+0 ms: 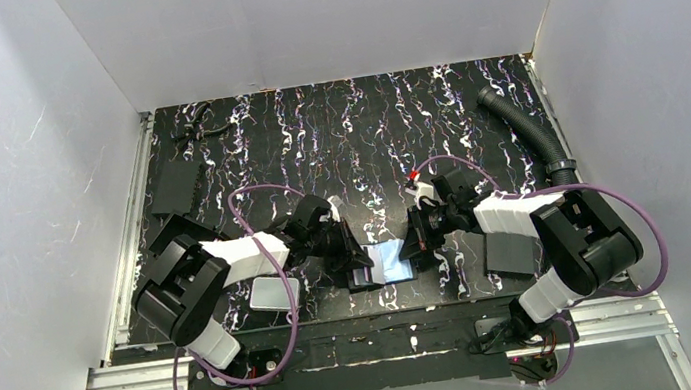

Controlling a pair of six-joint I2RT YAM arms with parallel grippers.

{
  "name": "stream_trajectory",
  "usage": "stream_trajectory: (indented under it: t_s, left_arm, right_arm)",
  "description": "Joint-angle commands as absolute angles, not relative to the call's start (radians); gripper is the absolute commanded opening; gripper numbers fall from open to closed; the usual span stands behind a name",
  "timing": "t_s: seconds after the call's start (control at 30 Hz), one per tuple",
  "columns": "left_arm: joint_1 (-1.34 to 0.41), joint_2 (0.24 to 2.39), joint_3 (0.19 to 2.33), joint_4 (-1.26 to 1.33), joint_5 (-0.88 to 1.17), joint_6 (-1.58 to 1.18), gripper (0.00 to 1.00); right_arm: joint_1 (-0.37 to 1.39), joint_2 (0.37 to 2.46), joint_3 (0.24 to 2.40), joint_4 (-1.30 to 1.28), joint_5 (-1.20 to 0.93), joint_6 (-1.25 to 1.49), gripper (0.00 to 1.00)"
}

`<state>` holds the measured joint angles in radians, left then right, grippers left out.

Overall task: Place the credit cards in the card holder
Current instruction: Insert the credit card into the card holder.

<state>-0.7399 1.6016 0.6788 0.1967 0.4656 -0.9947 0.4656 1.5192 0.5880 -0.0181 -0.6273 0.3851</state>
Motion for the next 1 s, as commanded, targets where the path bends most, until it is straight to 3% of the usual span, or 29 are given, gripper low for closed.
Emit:
stream_trajectory:
  t_s: [0.0, 0.97]
  left_arm:
    - [-0.729, 1.63, 0.685, 0.216, 0.502, -0.982, 0.0]
    - [-0.719, 1.657, 0.638, 0.367, 0.461, -0.972, 0.0]
  right_arm:
    - [0.463, 1.542, 0.582, -0.009, -0.583, 0.35, 0.04]
    - [0.463, 1.554, 0.572, 0.035, -0.604, 0.36, 0.04]
